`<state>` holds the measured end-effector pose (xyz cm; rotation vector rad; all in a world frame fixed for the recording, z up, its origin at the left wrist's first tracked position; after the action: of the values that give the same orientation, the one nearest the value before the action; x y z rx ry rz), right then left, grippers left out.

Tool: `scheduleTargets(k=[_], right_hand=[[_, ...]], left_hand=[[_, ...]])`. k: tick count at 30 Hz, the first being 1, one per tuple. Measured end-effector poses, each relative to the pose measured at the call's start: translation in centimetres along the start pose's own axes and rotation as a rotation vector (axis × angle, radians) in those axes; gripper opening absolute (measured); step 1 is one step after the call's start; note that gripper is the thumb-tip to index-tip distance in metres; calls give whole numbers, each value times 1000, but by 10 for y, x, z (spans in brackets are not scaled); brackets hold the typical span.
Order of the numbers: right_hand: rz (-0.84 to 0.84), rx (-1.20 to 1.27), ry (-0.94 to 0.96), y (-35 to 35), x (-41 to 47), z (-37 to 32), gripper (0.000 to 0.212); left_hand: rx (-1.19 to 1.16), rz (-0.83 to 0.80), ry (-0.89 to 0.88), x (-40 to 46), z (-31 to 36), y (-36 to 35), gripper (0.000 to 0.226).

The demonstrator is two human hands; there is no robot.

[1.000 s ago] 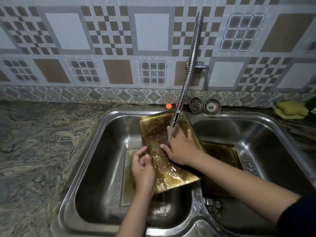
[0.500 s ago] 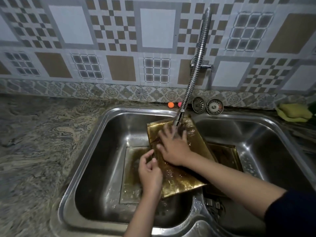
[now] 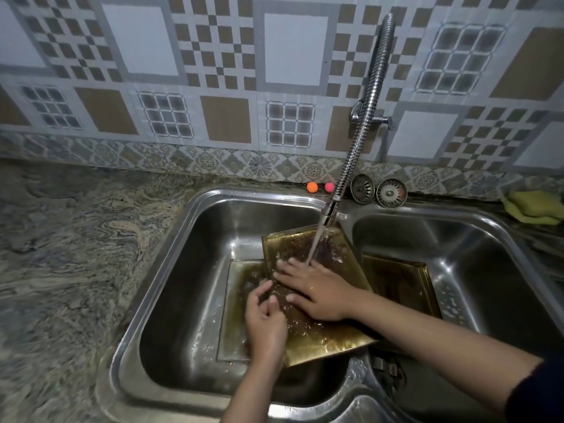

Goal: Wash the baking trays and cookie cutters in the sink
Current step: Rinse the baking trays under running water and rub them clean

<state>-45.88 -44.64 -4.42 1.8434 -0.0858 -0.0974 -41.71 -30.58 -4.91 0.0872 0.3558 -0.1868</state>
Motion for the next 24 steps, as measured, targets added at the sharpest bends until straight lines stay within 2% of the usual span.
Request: scheduleTargets(k=[1,3,5,7,9,11,13,15,18,22,24], right_hand=[[6,-43,-58,2,1,12,60],[53,-88,-325,10,5,28,64],[155,-30,-488,10,13,20,64],[221,109,-371,2,17,-3,60],[157,214,-194,-4,8,-21,59],[98,128,-96,-1,-9,-16,59],[139,-35,-116,11,-20,-1,55],[226,-64,-238,27,-29,10,44],[293,325,-447,40,-36,14,35],[452,765,-553,40,-41,5,33],[560,999,-577,44,-43,4,38]], left_hand=[[8,5,2,3,-1,5,26],[9,-9,-20,2,-2,8,26],[18,-27,-84,-2,-2,3,27],[4,-24,-141,-1,3,1,26],[-22,22,-147,10,10,7,26],[-35,90,-152,24,16,22,25],[-11,132,-185,36,19,36,24],[-14,138,-185,44,19,44,23],[-65,115,-142,48,17,42,23],[-68,100,-106,42,15,37,23],[-37,48,-56,40,13,32,22]])
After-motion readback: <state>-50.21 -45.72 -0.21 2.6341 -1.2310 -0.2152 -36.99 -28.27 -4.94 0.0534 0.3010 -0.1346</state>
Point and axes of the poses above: each hand's wrist, its own x-axis towards the middle knuckle, its own y-axis out of the back of the hand, z = x × y, the point moved 2 cm from there along x, towards the middle knuckle, and after that the axes turned 9 degrees about z, right-handed, at the moved point
